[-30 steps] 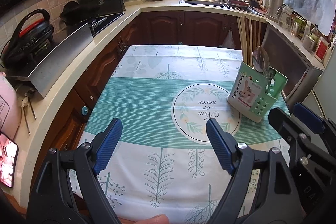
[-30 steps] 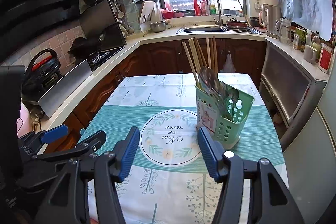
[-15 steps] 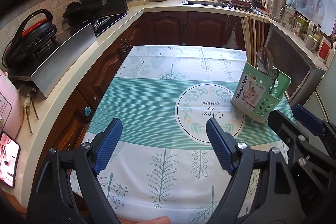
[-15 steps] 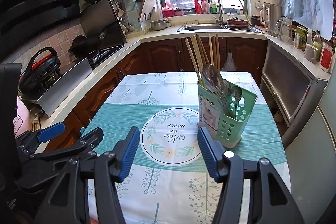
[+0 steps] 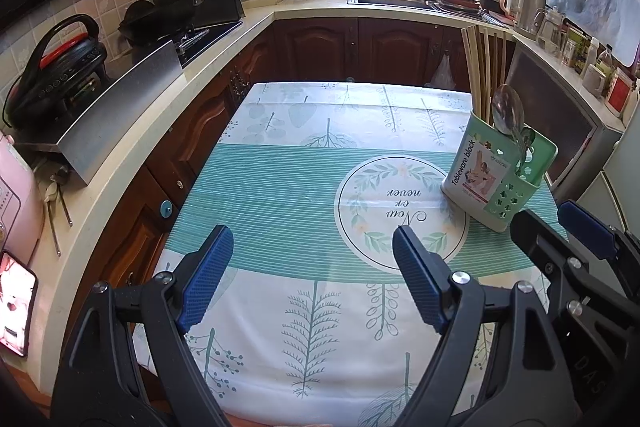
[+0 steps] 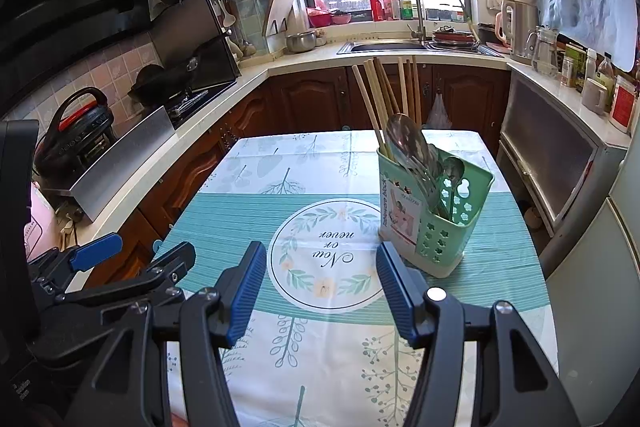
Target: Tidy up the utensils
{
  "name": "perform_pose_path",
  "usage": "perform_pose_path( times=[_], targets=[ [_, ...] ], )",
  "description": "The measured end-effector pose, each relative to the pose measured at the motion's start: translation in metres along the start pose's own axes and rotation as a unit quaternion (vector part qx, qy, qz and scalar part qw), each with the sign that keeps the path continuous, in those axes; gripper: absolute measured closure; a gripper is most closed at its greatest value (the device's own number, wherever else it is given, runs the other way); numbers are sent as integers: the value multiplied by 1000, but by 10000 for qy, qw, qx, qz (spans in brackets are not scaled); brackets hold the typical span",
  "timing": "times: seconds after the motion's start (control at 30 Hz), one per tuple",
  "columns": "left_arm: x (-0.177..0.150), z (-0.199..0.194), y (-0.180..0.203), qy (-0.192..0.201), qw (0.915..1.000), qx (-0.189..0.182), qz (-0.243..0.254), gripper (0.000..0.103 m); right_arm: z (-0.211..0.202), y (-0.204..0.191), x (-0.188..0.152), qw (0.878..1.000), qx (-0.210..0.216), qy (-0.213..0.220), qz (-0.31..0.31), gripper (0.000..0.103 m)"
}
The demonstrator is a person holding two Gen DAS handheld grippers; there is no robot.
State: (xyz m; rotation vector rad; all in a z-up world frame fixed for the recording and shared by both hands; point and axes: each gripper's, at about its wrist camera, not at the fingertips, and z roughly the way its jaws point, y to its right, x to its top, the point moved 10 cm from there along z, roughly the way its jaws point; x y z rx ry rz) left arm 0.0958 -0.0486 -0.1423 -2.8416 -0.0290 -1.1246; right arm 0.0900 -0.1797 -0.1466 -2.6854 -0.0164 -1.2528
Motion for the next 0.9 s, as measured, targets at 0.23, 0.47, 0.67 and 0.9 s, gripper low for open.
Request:
perform_pose_path(
  times=[0.23,0.47,0.67,0.9],
  targets=[
    [0,1,1,38,10000,2,15,23,1,2,0,10000,5,7,13,45],
    [0,1,2,41,10000,-8,40,23,1,2,0,10000,-1,0,23,45],
    [-1,3,3,-19,10000,-32,61,23,1,4,0,10000,-4,-9,30,45],
    [0,4,1,-56,10000,-41,68,23,1,1,-2,10000,-24,-42,58,45]
  ],
)
